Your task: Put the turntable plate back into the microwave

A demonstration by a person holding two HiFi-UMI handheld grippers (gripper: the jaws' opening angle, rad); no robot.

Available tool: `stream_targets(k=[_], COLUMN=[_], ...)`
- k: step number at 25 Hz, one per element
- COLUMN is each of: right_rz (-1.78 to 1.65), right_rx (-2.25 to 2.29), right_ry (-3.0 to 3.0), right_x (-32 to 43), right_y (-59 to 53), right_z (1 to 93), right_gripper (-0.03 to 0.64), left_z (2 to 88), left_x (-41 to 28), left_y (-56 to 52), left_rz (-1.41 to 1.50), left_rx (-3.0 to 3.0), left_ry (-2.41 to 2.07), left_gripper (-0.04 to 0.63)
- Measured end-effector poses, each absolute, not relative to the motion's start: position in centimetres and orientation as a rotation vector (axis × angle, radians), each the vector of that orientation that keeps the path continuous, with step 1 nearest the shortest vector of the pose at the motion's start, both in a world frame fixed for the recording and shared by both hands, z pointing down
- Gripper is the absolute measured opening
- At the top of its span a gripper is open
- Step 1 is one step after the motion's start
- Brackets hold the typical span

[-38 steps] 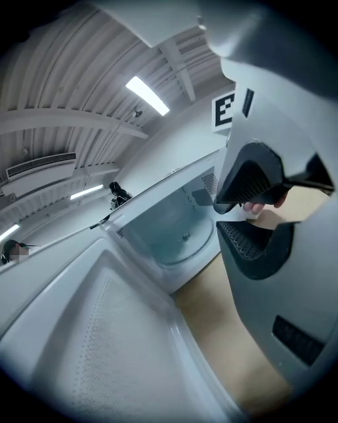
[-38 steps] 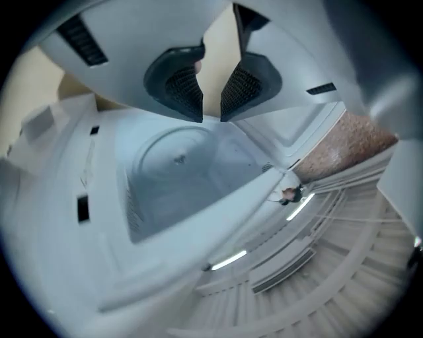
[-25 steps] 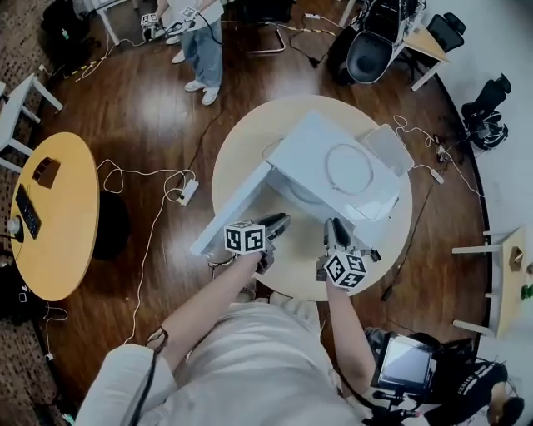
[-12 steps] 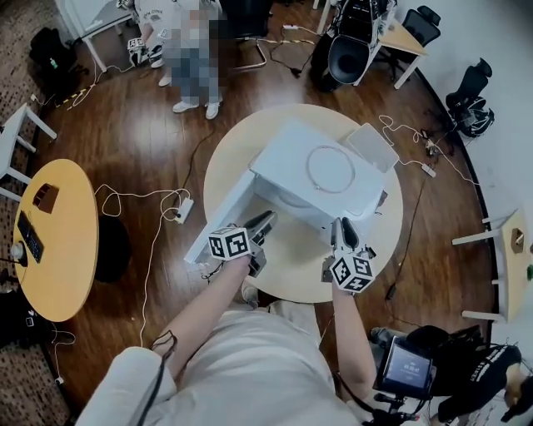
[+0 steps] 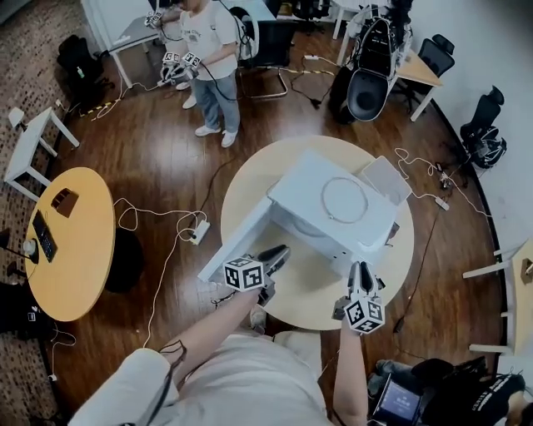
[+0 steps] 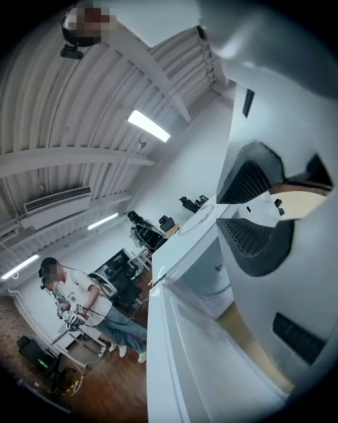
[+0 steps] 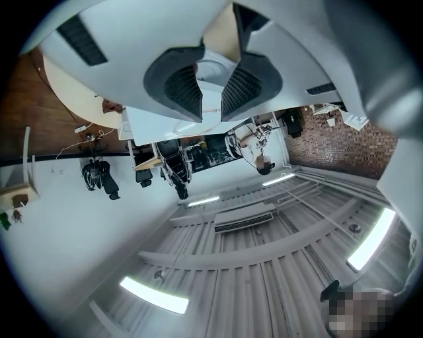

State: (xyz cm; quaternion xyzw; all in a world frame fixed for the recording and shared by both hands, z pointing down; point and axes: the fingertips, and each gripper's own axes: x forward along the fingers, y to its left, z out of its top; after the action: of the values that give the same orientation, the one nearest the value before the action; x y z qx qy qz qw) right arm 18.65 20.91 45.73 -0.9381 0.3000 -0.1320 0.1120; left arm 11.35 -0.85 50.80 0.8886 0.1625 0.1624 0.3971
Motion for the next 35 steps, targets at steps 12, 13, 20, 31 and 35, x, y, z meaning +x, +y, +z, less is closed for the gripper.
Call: stream_targets(k=[12,13,20,31,35], right_rz=[-0.413,-0.416,-0.438,-0.453,-0.482], right_rx=[-2.758,-2.763,-2.740,-2.709,-2.679], right_ry=[0.944,0.960,1.035,1.122,1.173], right_x=[16.7,16.3,13.8,6.0,3.2], right_y=[22.7,22.7,23.8,28.0,29.2], right_z=[46.3,46.4,46.4,45.6,45.6], right_gripper=[0.069,0.069,0.069,0.069,0.069], left_z=[47.0,46.9,48.1,46.5,44.9], left_x=[7.1,6.5,3.3,-3.3,-5.3], left_y=[-1.0,-1.0,0.5,5.0,7.0], left_rz=[0.362,0.370,0.444,0.452,0.397], left_rx=[2.351,2.359,2.357,2.359,2.350], left_ry=[0.380,0.380,0.343,0.365,0.404], left_gripper=[0.067,0.067,0.064,0.046,0.046])
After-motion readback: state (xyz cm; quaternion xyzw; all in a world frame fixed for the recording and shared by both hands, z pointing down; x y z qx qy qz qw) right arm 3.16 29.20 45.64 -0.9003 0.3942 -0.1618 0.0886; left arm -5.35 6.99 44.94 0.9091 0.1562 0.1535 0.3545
